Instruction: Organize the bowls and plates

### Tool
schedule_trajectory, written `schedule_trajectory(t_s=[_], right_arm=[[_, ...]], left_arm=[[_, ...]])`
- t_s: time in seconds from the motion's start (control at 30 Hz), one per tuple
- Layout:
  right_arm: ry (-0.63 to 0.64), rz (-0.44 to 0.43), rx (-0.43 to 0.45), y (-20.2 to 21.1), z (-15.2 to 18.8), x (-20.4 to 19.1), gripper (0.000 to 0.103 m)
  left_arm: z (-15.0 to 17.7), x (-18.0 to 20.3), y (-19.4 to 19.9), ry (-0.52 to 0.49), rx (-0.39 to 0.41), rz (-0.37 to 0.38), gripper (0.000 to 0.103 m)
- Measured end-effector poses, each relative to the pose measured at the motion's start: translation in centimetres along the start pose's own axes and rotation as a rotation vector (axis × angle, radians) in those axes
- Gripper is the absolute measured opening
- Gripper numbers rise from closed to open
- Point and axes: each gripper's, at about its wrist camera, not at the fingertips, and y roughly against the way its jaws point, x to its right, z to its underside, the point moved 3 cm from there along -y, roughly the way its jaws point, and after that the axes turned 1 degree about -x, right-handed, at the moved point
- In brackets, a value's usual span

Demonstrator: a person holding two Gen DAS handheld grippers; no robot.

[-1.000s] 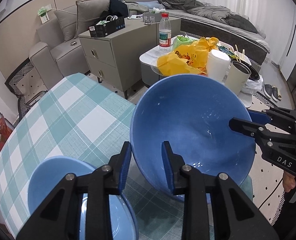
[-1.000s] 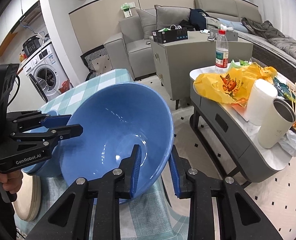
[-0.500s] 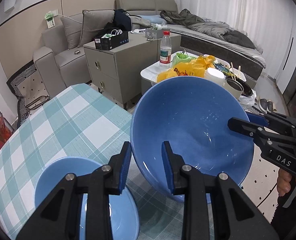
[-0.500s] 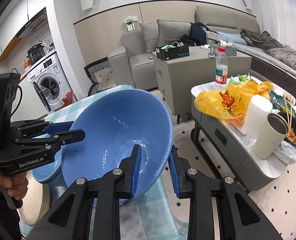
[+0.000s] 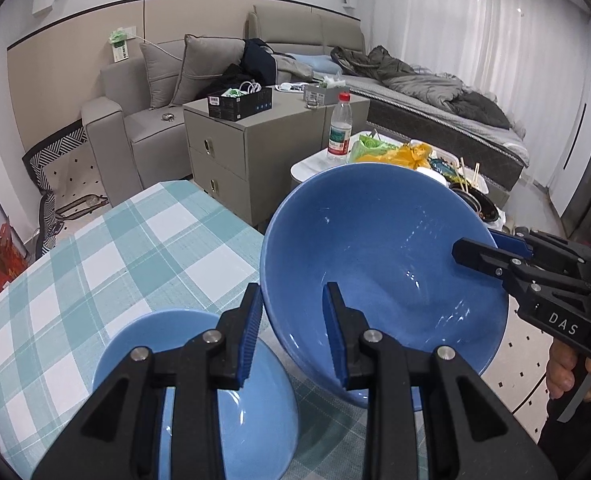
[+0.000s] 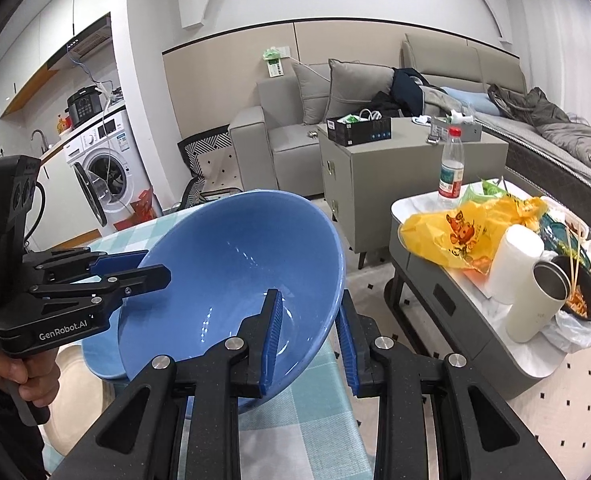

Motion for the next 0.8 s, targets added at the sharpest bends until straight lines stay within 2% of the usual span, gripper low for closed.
schedule_trajectory(t_s=[0.43, 0.8], right_arm=[[0.076, -0.014, 0.029, 1.4, -1.5, -3.9, 0.027], [0.146, -0.056, 0.027, 1.3, -1.9, -8.5, 0.027]], left_arm=[[0.7, -2.5, 3.7, 0.058, 0.073, -0.012, 0.029], [2.1, -5.6, 6.1, 0.114, 0.114, -0.057, 0.029]])
